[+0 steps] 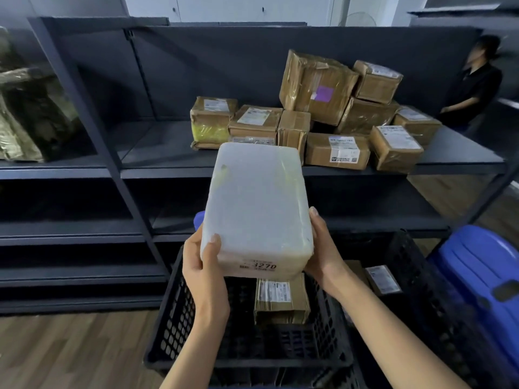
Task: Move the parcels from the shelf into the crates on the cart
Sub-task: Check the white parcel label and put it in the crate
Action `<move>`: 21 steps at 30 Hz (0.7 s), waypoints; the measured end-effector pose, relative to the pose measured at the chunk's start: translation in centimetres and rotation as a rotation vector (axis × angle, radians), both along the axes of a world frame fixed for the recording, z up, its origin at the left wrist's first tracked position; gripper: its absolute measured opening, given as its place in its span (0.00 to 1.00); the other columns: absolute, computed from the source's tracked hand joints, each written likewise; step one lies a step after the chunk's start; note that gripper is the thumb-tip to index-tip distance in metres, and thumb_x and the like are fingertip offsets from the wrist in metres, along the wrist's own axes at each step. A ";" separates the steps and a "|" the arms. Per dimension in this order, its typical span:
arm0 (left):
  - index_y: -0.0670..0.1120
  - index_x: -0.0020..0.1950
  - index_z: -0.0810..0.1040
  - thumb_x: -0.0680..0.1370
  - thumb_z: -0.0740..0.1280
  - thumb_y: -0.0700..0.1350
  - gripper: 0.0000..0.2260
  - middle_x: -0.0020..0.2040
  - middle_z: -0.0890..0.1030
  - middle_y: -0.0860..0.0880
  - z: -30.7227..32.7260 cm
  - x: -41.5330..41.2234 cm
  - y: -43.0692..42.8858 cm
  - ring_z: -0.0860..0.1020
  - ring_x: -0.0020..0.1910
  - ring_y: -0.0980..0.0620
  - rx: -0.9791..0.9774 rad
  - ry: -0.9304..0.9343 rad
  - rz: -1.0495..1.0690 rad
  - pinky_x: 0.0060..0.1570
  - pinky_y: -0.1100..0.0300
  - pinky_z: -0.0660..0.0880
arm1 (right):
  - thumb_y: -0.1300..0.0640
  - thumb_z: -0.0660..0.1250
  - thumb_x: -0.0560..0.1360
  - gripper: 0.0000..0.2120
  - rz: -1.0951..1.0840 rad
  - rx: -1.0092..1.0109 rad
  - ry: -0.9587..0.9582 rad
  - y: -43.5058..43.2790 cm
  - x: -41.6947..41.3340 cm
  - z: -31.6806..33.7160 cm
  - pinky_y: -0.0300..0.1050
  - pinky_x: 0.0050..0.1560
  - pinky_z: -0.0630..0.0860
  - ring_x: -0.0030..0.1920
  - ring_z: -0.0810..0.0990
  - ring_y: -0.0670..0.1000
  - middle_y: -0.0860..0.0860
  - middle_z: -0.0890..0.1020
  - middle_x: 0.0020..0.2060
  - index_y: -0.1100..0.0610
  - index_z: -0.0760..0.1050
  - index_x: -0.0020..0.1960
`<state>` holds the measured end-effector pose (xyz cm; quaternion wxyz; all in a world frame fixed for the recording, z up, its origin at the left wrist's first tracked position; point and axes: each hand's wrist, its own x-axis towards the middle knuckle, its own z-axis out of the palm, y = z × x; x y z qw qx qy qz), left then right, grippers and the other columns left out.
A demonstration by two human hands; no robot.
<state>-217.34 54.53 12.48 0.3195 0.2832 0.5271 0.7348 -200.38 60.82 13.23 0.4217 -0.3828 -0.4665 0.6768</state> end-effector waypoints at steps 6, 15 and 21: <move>0.58 0.55 0.78 0.67 0.66 0.63 0.19 0.54 0.79 0.59 -0.5 1.0 -0.4 0.78 0.53 0.60 0.064 0.124 -0.030 0.50 0.55 0.75 | 0.36 0.58 0.75 0.22 0.044 -0.025 0.116 1.4 0.9 0.4 0.46 0.54 0.78 0.61 0.79 0.52 0.51 0.80 0.62 0.44 0.78 0.63; 0.42 0.68 0.68 0.68 0.64 0.70 0.39 0.67 0.71 0.37 1.2 -1.4 2.0 0.72 0.65 0.37 -0.056 0.048 -0.516 0.65 0.36 0.69 | 0.40 0.67 0.67 0.34 0.016 0.182 -0.007 1.7 3.1 0.4 0.53 0.58 0.77 0.61 0.79 0.56 0.54 0.79 0.62 0.51 0.69 0.70; 0.47 0.75 0.62 0.72 0.68 0.61 0.37 0.71 0.72 0.42 1.9 -0.8 4.3 0.71 0.69 0.40 -0.126 -0.362 -0.486 0.68 0.38 0.66 | 0.41 0.73 0.63 0.40 0.028 0.451 -0.170 1.2 3.5 3.3 0.39 0.50 0.79 0.59 0.79 0.43 0.40 0.77 0.61 0.40 0.62 0.73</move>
